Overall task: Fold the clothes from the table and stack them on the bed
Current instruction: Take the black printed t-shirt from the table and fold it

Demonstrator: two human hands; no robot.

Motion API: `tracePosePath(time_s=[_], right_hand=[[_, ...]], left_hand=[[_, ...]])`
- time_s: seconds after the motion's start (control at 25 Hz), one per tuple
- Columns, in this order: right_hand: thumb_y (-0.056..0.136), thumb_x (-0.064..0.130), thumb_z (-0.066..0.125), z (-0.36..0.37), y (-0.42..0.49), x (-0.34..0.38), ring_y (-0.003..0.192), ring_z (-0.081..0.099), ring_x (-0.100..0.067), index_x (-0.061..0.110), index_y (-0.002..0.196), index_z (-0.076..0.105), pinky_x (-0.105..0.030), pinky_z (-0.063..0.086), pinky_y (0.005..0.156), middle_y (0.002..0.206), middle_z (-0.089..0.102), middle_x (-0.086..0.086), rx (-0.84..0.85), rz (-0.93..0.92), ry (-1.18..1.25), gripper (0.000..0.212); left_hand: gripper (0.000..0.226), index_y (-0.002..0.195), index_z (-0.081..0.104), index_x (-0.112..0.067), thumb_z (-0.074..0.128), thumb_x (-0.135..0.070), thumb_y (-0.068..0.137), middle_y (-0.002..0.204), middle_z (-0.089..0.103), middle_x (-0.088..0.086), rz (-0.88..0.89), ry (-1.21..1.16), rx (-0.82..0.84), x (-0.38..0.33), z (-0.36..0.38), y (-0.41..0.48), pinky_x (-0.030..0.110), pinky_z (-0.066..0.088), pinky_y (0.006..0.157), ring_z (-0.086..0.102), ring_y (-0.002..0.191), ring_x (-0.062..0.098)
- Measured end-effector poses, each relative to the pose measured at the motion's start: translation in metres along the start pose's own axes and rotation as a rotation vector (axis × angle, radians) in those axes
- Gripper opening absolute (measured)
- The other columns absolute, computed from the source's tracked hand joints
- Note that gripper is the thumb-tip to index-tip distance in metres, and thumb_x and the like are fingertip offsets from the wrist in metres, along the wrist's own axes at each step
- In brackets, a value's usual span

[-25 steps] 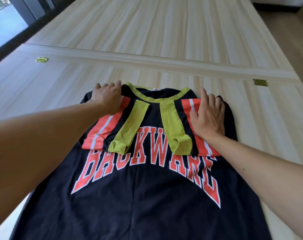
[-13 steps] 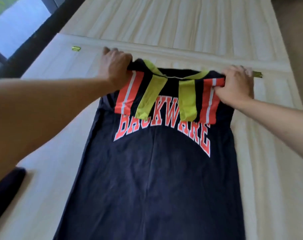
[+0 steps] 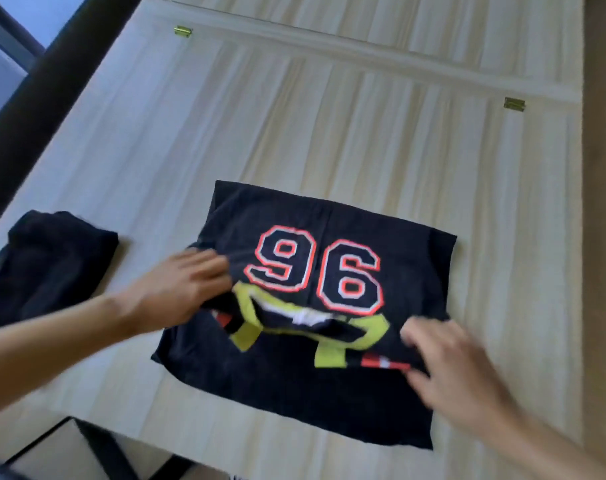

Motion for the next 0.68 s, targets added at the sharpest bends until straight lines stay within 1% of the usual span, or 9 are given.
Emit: tracePosePath(time_s=[0.12,0.16,0.24,0.32,0.4,0.44,0.52,0.56,0.68], right_hand=[[0.075,0.049,0.061,0.101,-0.051,0.016,0.11,0.056,-0.013,0.035,0.121,0.041,-0.032,0.04,0.086,0.115,0.05,0.016,0.509,0.074,-0.018,0.052],[0.08,0.055,0.053,0.112,-0.054,0.017,0.114,0.054,-0.012,0.034,0.123,0.042,-0.031,0.039,0.089,0.117,0.049,0.017,0.523,0.099,0.003,0.049],[0.083,0.059,0.041,0.108,-0.034,0.015,0.111,0.055,-0.013,0.032,0.117,0.049,-0.031,0.042,0.089,0.112,0.049,0.016,0.341,0.118,0.034,0.044],[0.083,0.052,0.049,0.093,-0.001,0.011,0.112,0.056,-0.019,0.027,0.119,0.054,-0.035,0.047,0.091,0.117,0.051,0.009,0.082,0.075,0.03,0.043],[0.085,0.043,0.063,0.09,0.031,-0.002,0.139,0.043,-0.025,0.022,0.139,0.049,-0.043,0.042,0.109,0.146,0.043,-0.001,-0.018,0.062,-0.006,0.059],[0.087,0.044,0.065,0.095,0.043,-0.016,0.15,0.028,-0.027,0.022,0.149,0.04,-0.046,0.032,0.119,0.16,0.03,-0.004,0.015,0.096,-0.035,0.07],[0.092,0.052,0.058,0.111,0.052,-0.045,0.157,0.009,-0.027,0.024,0.158,0.024,-0.049,0.02,0.124,0.17,0.008,-0.006,0.118,0.194,-0.079,0.08],[0.092,0.056,0.054,0.116,0.046,-0.054,0.156,0.012,-0.029,0.023,0.159,0.022,-0.049,0.024,0.123,0.17,0.007,-0.008,0.146,0.234,-0.13,0.081],[0.084,0.068,0.047,0.125,0.005,-0.031,0.136,0.042,-0.039,0.019,0.157,0.03,-0.049,0.043,0.104,0.162,0.027,-0.02,0.192,0.29,-0.182,0.089]], left_hand=[[0.023,0.073,0.051,-0.031,0.065,-0.046,0.064,0.087,0.052,-0.007,-0.049,-0.019,0.32,-0.025,0.086,-0.058,0.036,0.051,0.067,0.056,0.083,0.02],[0.024,0.07,0.046,-0.032,0.064,-0.047,0.069,0.084,0.05,-0.009,-0.11,-0.062,0.303,-0.027,0.1,-0.065,0.036,0.052,0.066,0.056,0.081,0.019],[0.018,0.078,0.048,-0.029,0.051,-0.045,0.083,0.089,0.051,-0.004,-0.327,-0.151,0.125,-0.025,0.105,-0.058,0.043,0.053,0.067,0.055,0.083,0.024],[0.043,0.112,0.057,-0.024,0.04,-0.057,0.089,0.121,0.051,0.004,-0.611,-0.167,0.029,-0.02,0.114,-0.048,0.048,0.054,0.082,0.053,0.106,0.03],[0.084,0.152,0.031,-0.023,0.041,-0.076,0.087,0.16,0.023,0.012,-0.845,-0.248,0.157,-0.024,0.146,-0.041,0.056,0.043,0.105,0.029,0.144,0.038],[0.103,0.16,0.012,-0.023,0.042,-0.083,0.082,0.168,0.003,0.013,-0.887,-0.281,0.245,-0.027,0.163,-0.037,0.061,0.032,0.112,0.009,0.153,0.041],[0.128,0.16,-0.014,-0.021,0.047,-0.09,0.072,0.166,-0.023,0.014,-0.821,-0.216,0.347,-0.02,0.179,-0.023,0.069,0.017,0.115,-0.016,0.152,0.045],[0.134,0.159,-0.019,-0.021,0.052,-0.09,0.068,0.165,-0.027,0.014,-0.763,-0.153,0.365,-0.006,0.178,-0.013,0.07,0.013,0.116,-0.02,0.152,0.045],[0.132,0.16,-0.015,-0.023,0.067,-0.076,0.072,0.168,-0.021,0.012,-0.641,0.025,0.366,0.047,0.147,0.028,0.066,0.008,0.121,-0.019,0.154,0.038]])
Point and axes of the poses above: each hand's wrist, its own y-axis towards the middle knuckle, its own z-axis out of the palm, x = y × z, the point moved 9 cm from there along y, towards the middle knuckle
